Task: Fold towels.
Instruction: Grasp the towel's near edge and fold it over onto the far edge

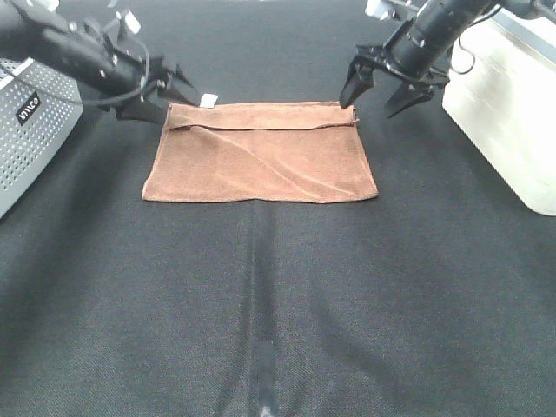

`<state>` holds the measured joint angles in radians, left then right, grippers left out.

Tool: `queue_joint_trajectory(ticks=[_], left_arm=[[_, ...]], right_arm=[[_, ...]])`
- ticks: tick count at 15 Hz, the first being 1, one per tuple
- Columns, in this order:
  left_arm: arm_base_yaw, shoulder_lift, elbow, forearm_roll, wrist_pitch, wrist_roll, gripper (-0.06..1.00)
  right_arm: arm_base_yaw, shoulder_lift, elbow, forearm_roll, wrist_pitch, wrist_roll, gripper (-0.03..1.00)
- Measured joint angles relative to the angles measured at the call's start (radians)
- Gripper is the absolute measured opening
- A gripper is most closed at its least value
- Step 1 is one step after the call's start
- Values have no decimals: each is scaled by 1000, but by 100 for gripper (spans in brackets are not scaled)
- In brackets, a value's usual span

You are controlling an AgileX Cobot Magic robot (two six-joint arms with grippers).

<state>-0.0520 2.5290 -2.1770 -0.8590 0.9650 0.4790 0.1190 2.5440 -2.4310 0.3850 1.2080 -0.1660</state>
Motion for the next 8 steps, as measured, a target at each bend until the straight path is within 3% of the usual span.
queue_joint_trajectory(ticks=[4,7,8], left_arm=[[0,-76,70,16,34,-78,80],[0,-214,313,59,-23,-89,80],[4,-294,457,63,-80,-92,80]], right_arm=[[0,-60,9,-19,0,50,78],[0,-171,181,-27,-1,49,78],[0,-222,341,-28,-2,37,78]])
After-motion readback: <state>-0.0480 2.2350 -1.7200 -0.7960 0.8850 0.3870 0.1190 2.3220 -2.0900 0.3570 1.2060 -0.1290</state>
